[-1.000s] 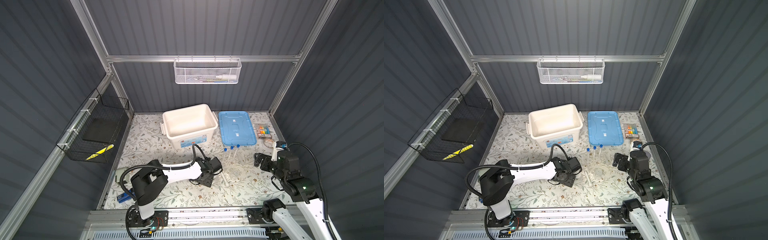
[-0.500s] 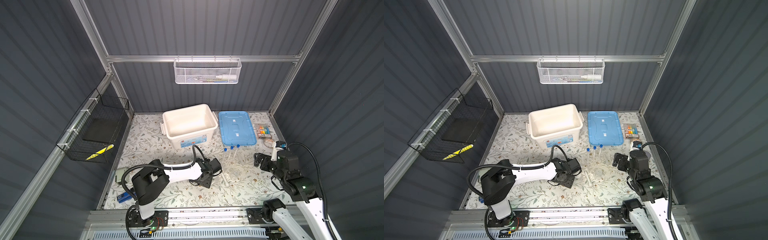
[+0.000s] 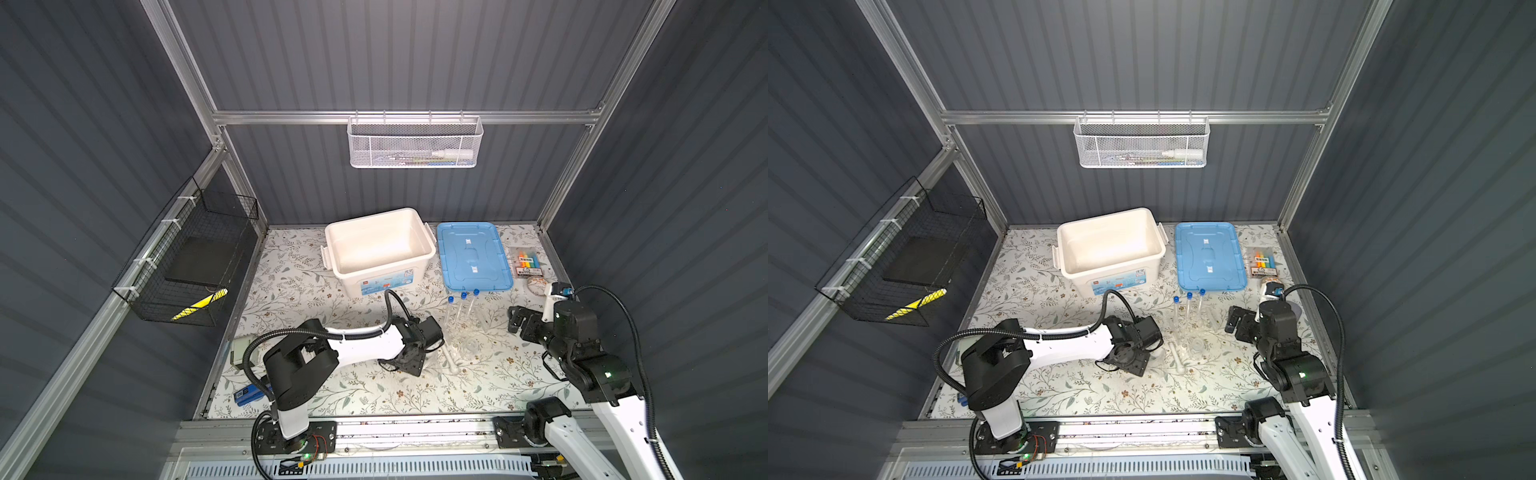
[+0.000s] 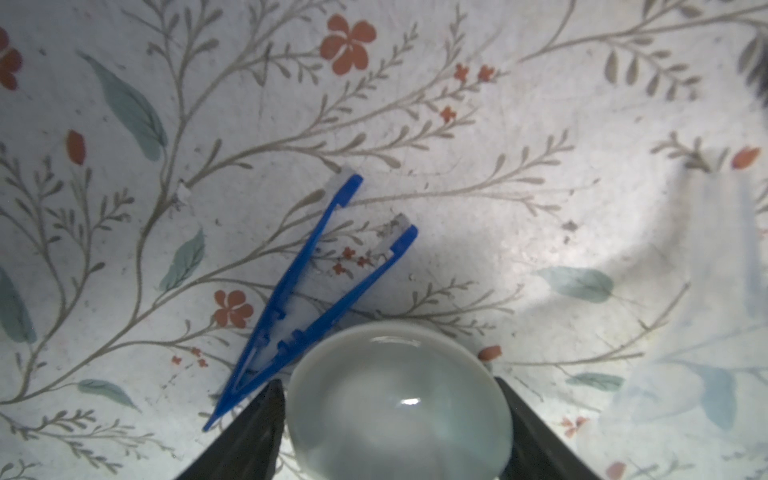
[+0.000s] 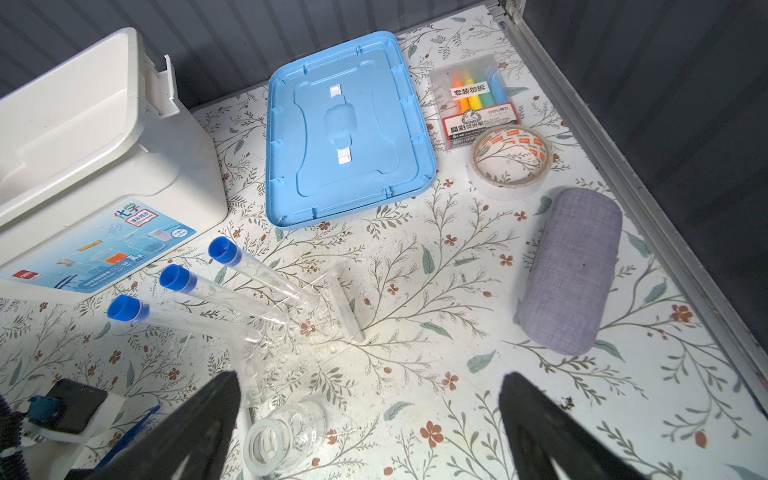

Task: Organize the chemistry lab equipment
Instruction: 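Close the left gripper on the clear round dish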

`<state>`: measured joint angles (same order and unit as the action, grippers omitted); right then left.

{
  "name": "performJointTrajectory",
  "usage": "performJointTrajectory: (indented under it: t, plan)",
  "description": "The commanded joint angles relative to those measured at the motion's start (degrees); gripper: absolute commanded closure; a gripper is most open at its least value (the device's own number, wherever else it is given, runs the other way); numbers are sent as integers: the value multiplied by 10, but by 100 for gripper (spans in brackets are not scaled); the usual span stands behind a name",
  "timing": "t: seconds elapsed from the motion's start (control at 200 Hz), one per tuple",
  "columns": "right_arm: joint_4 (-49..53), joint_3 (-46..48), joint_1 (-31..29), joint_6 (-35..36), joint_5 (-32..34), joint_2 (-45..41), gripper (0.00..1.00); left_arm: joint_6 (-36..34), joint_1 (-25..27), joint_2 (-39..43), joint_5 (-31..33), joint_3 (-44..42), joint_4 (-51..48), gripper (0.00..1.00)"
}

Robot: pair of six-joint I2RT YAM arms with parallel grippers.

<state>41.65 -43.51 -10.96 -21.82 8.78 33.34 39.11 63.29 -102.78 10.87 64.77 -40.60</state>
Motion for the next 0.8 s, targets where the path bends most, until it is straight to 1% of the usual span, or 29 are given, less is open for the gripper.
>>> performJointTrajectory:
  t: [0.0, 0.135, 0.325, 0.505, 0.655, 0.75, 0.795]
  plan:
    - [6, 6, 2, 5, 3, -5, 1, 2, -4, -8, 1, 8, 2, 27]
    - [5, 7, 2, 5, 3, -3, 1, 3, -4, -9, 0, 11, 2, 35]
    - [2, 6, 2, 7, 1, -1, 1, 1, -4, -5, 1, 21, -3, 37]
    - [-2, 4, 2, 7, -1, 1, 1, -1, -4, -4, 2, 31, -7, 36]
    - [0, 6, 2, 7, 0, 2, 1, 2, -5, -11, 0, 29, -10, 29]
    - [0, 7, 2, 7, 1, 1, 1, 5, -4, -10, 0, 24, -9, 27]
    - [0, 7, 2, 8, 1, 1, 1, 6, -4, -9, 1, 21, -8, 29]
